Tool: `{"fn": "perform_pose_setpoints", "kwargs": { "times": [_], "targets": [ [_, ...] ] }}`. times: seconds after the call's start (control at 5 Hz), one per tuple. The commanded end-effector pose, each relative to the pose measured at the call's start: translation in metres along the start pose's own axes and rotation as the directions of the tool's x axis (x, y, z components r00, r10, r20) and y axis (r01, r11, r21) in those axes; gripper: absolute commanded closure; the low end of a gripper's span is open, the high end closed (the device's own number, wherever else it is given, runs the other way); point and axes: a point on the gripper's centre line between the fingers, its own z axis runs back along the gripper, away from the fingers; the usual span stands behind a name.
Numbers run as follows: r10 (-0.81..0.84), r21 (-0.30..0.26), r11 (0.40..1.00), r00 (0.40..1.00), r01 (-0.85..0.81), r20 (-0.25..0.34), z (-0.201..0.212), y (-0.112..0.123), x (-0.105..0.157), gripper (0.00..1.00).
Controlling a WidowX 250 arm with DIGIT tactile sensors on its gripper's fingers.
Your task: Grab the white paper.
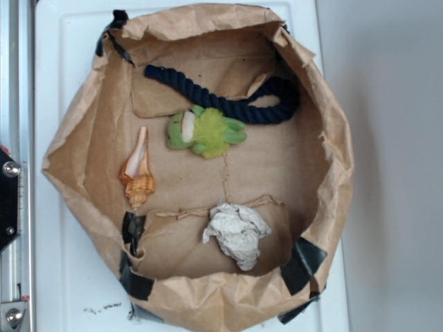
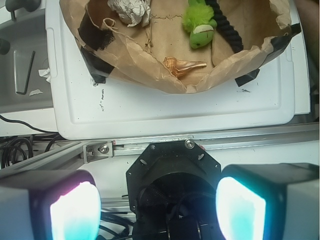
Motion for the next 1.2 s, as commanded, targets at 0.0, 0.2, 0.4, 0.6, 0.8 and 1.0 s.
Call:
{"fn": "perform_pose_setpoints", "kwargs": {
  "times": [0.0,0.2,0.4,0.6,0.8,1.0],
  "targets": [
    [0.0,0.0,1.0,1.0,0.0,0.0,0.0,0.0,0.0,0.0],
    [-0.007,-0.109,0.994,0.997,-0.001,-0.077,0.006,-0.007,0.013,0.0],
    [0.034,-0.111,0.993,0.994,-0.045,-0.104,-0.007,0.005,0.063,0.0],
    [-0.006,-0.146,0.989,0.999,-0.002,-0.051,-0.02,0.014,0.112,0.0],
    [-0.084,-0.141,0.986,0.995,0.091,0.058,-0.034,0.015,0.161,0.0],
    [-0.152,-0.121,0.979,0.982,0.165,0.112,-0.054,0.009,0.183,0.0]
  ]
}}
